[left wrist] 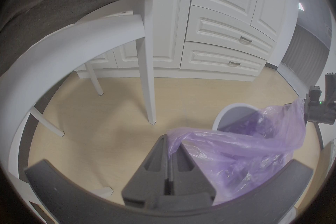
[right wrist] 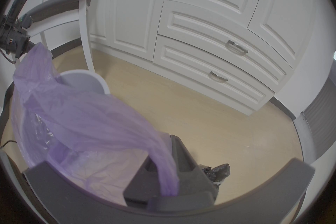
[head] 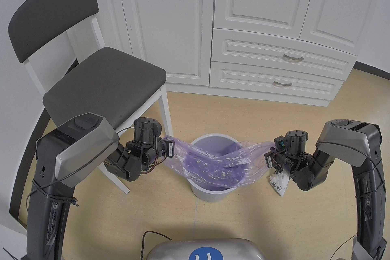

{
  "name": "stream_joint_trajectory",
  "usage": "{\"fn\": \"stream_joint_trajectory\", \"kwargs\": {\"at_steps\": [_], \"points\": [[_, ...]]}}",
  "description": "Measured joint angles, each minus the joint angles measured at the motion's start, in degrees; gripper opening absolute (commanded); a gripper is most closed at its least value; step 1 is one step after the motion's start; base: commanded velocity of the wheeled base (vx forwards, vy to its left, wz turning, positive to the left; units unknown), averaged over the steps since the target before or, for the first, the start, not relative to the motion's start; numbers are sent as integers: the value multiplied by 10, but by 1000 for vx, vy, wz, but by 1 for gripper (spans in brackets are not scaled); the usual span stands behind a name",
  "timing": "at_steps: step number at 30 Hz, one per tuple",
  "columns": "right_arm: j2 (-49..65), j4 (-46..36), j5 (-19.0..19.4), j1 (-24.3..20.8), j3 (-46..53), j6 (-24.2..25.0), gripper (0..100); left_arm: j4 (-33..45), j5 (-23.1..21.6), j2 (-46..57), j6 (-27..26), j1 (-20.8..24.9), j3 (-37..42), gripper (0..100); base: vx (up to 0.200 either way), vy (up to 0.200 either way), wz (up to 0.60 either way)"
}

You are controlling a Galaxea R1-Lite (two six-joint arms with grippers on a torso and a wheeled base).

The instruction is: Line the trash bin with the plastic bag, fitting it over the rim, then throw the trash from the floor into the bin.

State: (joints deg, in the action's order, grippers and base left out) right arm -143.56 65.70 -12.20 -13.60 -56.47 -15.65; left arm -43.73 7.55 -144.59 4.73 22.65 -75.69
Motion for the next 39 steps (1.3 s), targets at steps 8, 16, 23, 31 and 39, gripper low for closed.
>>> {"fn": "stream_joint_trajectory", "kwargs": {"at_steps": [8,16,23,31,39], "points": [[-4,-3,0,17,23,-48,0,0,0,-9,-1,-7,0,0,0,0,0],[-4,-5,3,39,41,-80,0,2,-1,-9,-4,-11,2,0,0,0,0],[-1,0,5,41,47,-80,0,1,0,-6,-4,-14,5,0,0,0,0],[11,1,4,40,85,-133,0,4,-8,10,-57,-18,45,0,0,0,0],[41,1,9,42,151,-196,0,2,-47,31,-92,-27,89,0,0,0,0]]}}
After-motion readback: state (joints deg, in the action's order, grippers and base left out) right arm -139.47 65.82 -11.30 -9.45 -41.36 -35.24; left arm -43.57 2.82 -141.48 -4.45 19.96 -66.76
